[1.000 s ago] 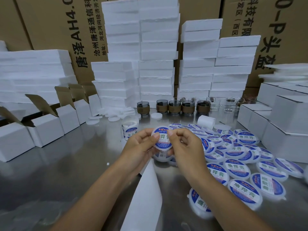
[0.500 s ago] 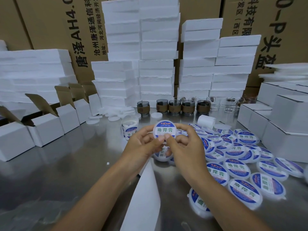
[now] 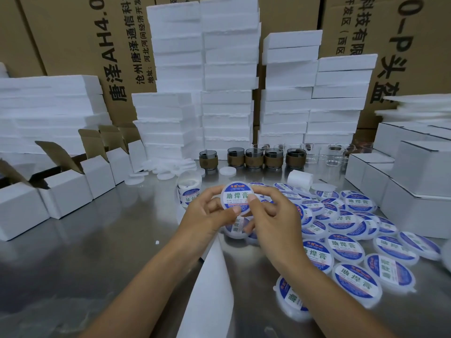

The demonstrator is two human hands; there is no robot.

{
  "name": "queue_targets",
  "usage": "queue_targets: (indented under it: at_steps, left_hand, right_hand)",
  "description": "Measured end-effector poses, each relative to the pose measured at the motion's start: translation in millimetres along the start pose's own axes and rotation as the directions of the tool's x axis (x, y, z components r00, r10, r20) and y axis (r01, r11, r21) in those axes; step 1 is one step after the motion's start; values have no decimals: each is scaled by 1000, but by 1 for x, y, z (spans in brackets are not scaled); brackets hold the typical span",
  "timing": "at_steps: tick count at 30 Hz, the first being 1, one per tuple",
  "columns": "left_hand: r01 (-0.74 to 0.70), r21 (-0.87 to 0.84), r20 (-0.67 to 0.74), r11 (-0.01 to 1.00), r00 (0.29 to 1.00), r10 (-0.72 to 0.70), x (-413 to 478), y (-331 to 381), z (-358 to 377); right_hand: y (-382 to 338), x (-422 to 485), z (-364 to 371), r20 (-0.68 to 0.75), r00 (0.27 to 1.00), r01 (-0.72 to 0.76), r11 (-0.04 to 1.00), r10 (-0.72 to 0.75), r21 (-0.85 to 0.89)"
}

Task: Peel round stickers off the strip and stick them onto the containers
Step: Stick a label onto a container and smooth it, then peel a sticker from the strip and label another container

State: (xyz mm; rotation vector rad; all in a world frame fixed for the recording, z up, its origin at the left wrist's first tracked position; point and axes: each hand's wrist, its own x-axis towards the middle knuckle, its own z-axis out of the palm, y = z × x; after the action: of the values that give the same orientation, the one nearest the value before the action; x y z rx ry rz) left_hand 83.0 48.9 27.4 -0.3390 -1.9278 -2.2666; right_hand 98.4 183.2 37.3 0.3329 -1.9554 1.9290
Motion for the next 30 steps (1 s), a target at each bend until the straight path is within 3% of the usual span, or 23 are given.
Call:
queue_targets:
  at_steps: [12, 17, 23, 30]
  left_hand:
    - [20, -42, -40, 999, 999, -21, 3, 0, -3]
    - [-7, -128, -157, 992, 988, -13, 6, 1, -11]
    - [-26, -156, -207, 987, 978, -7, 4, 8, -13]
    - [-67, -212, -273, 975, 962, 7, 2, 17, -17]
  right_hand:
    - [1, 13, -12, -16, 997, 67, 993, -69, -93]
    - [9, 27, -39, -231, 969, 21, 963, -85, -268]
    - [22, 29, -51, -248, 967, -132, 735, -51, -665]
    - [15, 23, -47, -135, 988, -82, 499, -73, -863]
